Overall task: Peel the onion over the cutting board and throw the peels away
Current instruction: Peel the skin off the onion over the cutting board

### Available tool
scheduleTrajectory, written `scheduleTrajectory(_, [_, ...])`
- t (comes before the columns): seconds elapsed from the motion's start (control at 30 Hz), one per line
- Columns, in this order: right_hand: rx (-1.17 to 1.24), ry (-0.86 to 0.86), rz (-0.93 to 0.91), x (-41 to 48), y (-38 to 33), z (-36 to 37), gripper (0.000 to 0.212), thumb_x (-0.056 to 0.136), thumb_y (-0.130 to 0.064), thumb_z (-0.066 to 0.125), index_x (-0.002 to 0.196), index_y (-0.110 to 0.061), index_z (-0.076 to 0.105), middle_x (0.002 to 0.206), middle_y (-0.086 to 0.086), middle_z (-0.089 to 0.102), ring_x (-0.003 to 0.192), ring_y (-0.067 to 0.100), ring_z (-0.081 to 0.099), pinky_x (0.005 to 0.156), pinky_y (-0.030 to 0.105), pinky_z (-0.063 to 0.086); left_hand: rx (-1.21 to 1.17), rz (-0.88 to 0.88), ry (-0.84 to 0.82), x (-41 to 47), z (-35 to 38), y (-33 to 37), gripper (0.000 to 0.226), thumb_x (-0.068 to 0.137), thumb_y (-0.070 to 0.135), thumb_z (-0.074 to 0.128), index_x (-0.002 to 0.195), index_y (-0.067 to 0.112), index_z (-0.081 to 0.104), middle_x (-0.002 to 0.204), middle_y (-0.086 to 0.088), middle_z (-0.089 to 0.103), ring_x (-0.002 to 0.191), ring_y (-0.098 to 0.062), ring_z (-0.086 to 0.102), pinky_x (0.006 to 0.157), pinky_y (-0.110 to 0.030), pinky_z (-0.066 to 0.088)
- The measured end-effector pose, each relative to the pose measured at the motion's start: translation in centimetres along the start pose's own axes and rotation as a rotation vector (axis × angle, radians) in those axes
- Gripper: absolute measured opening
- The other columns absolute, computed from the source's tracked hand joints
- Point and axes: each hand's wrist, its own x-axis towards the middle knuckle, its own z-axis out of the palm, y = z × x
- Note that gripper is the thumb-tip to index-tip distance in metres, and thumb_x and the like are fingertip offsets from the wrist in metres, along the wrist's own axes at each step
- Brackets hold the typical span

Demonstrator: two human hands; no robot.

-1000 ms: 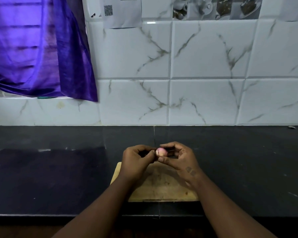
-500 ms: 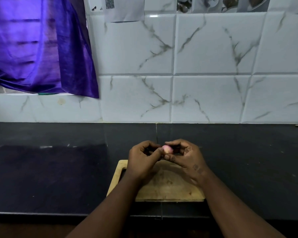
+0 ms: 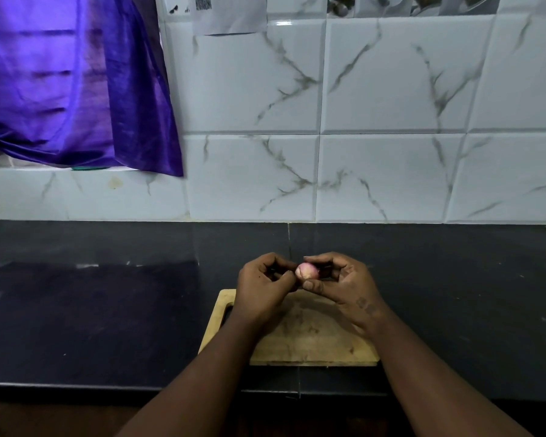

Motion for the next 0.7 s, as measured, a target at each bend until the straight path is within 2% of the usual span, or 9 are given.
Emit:
scheduleTrajectory(0.07, [0.011, -0.008, 0.014, -0.06, -0.1, 0.0, 0.047, 0.07, 0.0, 0.089, 0.114, -0.009, 0.076, 0.112, 0.009, 0.079, 0.108, 0.022, 0.075, 0.091, 0.035, 0.063, 0.01, -0.004, 0.011, 0.1, -0.02, -0.15, 0.015, 0.09, 0.0, 0.074, 0.091, 0.013, 0.08, 0.087, -0.007, 0.08, 0.083, -0.025, 0.077, 0.075, -0.044, 0.067])
scheduleTrajectory(0.13, [0.031, -0.012, 0.029, -0.03, -0.06, 0.06, 0.047, 0.074, -0.003, 0.088, 0.118, -0.013, 0.076, 0.116, 0.007, 0.079, 0.113, 0.022, 0.074, 0.096, 0.038, 0.06, 0.039, 0.023, 0.01, 0.11, 0.01, -0.21, 0.012, 0.091, 0.007, 0.075, 0.096, 0.017, 0.081, 0.091, -0.002, 0.08, 0.085, -0.02, 0.076, 0.077, -0.044, 0.067])
scheduleTrajectory(0.17, [0.044, -0.009, 0.035, -0.03, -0.08, 0.11, 0.047, 0.076, -0.005, 0.087, 0.121, -0.014, 0.076, 0.118, 0.006, 0.079, 0.115, 0.021, 0.073, 0.099, 0.039, 0.059, 0.062, 0.05, 0.005, 0.06, 0.0, -0.15, 0.012, 0.093, 0.013, 0.076, 0.1, 0.021, 0.08, 0.094, 0.002, 0.079, 0.089, -0.015, 0.075, 0.078, -0.04, 0.067])
scheduleTrajectory(0.27, [0.055, 0.005, 0.039, -0.03, -0.16, 0.24, 0.043, 0.085, -0.011, 0.081, 0.127, -0.015, 0.073, 0.123, 0.004, 0.078, 0.118, 0.02, 0.072, 0.1, 0.038, 0.058, 0.178, 0.2, 0.007, -0.31, -0.03, 0.12, 0.022, 0.094, 0.021, 0.078, 0.116, 0.024, 0.077, 0.111, 0.012, 0.075, 0.104, -0.001, 0.07, 0.08, -0.017, 0.059])
scheduleTrajectory(0.33, [0.088, 0.004, 0.054, -0.08, -0.33, 0.27, 0.038, 0.092, -0.011, 0.074, 0.13, -0.014, 0.071, 0.121, 0.005, 0.078, 0.115, 0.021, 0.073, 0.094, 0.034, 0.061, 0.284, 0.345, 0.017, -0.44, 0.01, 0.12, 0.025, 0.095, 0.019, 0.077, 0.119, 0.025, 0.078, 0.118, 0.013, 0.07, 0.109, 0.0, 0.067, 0.079, -0.013, 0.057])
scheduleTrajectory(0.4, [0.17, -0.023, 0.094, -0.12, -0.38, 0.32, 0.037, 0.096, -0.008, 0.068, 0.133, -0.011, 0.068, 0.122, 0.009, 0.077, 0.113, 0.024, 0.074, 0.092, 0.035, 0.062, 0.405, 0.454, 0.027, -0.58, 0.1, -0.01, 0.026, 0.095, 0.018, 0.078, 0.12, 0.026, 0.079, 0.12, 0.011, 0.07, 0.111, -0.002, 0.067, 0.083, -0.015, 0.059])
scheduleTrajectory(0.47, [0.159, -0.032, 0.103, -0.07, -0.29, 0.31, 0.04, 0.095, -0.006, 0.069, 0.134, -0.011, 0.067, 0.125, 0.01, 0.075, 0.114, 0.026, 0.074, 0.095, 0.039, 0.061, 0.49, 0.511, 0.04, -0.62, 0.18, -0.1, 0.025, 0.095, 0.017, 0.078, 0.119, 0.023, 0.081, 0.118, 0.008, 0.072, 0.107, -0.005, 0.068, 0.084, -0.021, 0.061])
scheduleTrajectory(0.57, [0.022, -0.024, 0.074, 0.02, -0.23, 0.16, 0.047, 0.086, -0.008, 0.08, 0.13, -0.017, 0.069, 0.124, 0.007, 0.075, 0.114, 0.022, 0.073, 0.099, 0.038, 0.06, 0.527, 0.502, 0.091, -0.65, 0.1, 0.0, 0.022, 0.094, 0.016, 0.078, 0.116, 0.019, 0.081, 0.11, 0.006, 0.076, 0.097, -0.005, 0.07, 0.081, -0.029, 0.064])
scheduleTrajectory(0.7, [0.0, -0.011, 0.08, -0.05, -0.32, 0.19, 0.05, 0.075, 0.0, 0.087, 0.12, -0.014, 0.071, 0.115, 0.01, 0.076, 0.107, 0.024, 0.075, 0.091, 0.033, 0.063, 0.512, 0.488, 0.114, -0.61, 0.06, -0.02, 0.021, 0.092, 0.016, 0.081, 0.113, 0.017, 0.082, 0.104, 0.006, 0.078, 0.091, -0.004, 0.072, 0.078, -0.03, 0.065])
